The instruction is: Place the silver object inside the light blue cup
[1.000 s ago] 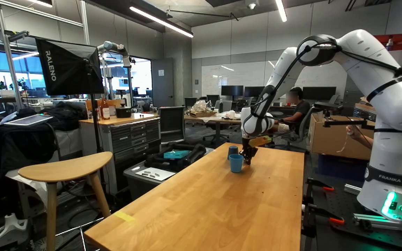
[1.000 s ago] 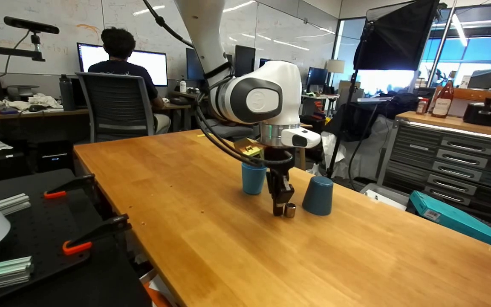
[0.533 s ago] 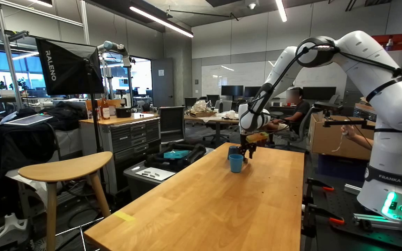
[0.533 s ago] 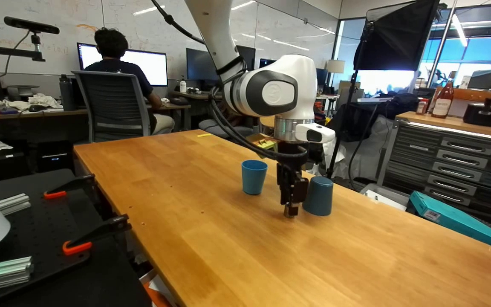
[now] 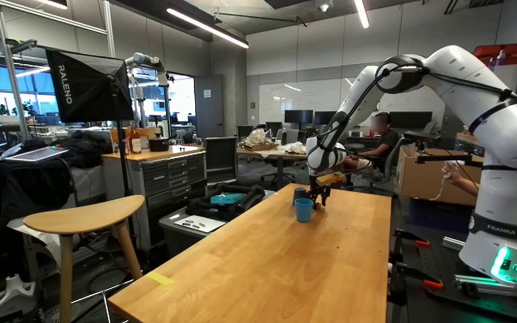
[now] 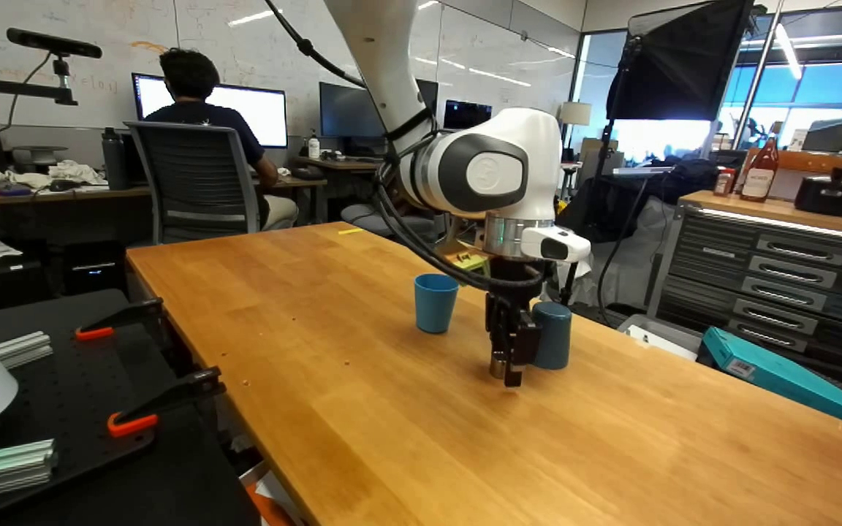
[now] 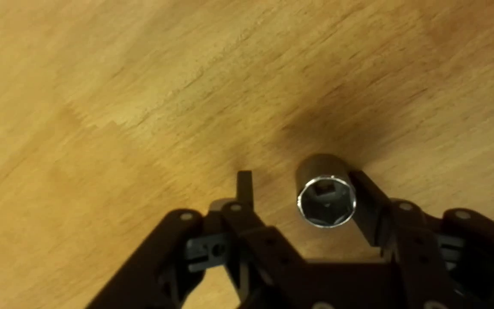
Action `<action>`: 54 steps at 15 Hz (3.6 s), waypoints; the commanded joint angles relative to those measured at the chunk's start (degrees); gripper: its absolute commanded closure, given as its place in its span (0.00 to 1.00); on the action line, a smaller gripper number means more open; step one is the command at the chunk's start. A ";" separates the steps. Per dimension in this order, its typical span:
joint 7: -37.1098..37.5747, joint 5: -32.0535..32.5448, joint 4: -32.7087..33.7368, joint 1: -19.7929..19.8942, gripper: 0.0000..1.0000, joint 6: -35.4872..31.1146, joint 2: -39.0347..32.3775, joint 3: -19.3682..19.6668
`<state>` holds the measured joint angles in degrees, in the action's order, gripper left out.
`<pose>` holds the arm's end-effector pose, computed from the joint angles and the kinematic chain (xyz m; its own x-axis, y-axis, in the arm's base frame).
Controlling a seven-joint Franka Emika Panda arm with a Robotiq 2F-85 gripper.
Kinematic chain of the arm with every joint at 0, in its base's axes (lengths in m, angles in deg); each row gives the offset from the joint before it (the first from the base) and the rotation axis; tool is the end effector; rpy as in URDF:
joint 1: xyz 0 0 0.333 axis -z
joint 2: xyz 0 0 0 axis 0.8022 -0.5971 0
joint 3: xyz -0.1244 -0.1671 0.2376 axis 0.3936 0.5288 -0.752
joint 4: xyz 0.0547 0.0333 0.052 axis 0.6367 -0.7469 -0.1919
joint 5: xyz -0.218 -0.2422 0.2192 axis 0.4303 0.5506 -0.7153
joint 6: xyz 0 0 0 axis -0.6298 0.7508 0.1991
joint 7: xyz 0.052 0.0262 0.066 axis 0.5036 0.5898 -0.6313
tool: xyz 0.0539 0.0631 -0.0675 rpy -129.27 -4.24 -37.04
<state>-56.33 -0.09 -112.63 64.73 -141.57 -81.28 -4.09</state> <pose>0.5684 -0.2520 0.1343 0.8279 -0.5602 0.0265 -0.5577 -0.8172 0.1455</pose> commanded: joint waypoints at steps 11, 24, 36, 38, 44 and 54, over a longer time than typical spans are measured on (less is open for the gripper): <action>-3.86 -3.54 -2.31 -0.05 0.91 8.96 8.22 -2.51; -3.63 -5.11 -4.72 -4.33 0.91 8.79 13.76 -7.33; -4.34 -5.93 -3.79 -4.36 0.91 8.48 10.38 -7.67; -4.35 -5.81 -3.82 -4.15 0.90 8.33 9.31 -7.56; -4.48 -5.24 -3.25 -4.23 0.82 8.57 8.84 -7.39; -5.37 -5.24 -1.51 -3.82 0.97 11.67 13.50 -7.32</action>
<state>-59.80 -4.39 -114.55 60.43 -132.64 -70.87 -11.44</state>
